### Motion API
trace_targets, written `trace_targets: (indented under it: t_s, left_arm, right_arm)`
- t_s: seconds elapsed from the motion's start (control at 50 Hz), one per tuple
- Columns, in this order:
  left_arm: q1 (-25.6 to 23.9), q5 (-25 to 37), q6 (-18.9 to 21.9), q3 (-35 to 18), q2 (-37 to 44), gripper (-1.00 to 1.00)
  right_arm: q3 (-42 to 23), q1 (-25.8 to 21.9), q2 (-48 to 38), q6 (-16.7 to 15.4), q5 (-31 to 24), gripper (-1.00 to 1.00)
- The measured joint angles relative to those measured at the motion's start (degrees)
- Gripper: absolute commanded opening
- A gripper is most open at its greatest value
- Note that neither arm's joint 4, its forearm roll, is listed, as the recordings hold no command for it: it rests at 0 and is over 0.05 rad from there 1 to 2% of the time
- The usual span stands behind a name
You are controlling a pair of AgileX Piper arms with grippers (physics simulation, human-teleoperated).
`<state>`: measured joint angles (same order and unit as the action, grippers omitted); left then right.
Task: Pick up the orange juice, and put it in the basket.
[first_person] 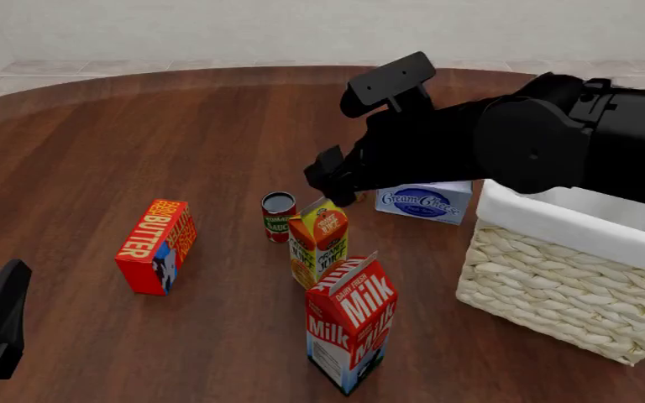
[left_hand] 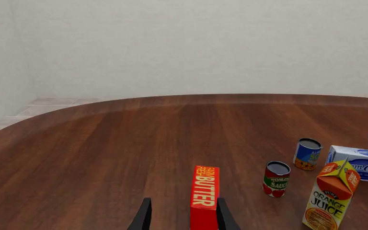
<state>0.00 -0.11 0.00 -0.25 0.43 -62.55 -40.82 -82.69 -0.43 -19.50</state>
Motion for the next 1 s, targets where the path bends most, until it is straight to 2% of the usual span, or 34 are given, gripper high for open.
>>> trace_targets:
  t_s: [1.0]
  left_arm:
    - [0.00,0.00,0.00,0.00,0.00,1.00]
  right_arm:
    - [3.07,0.11,-6.87,2.52,6.18,1.00]
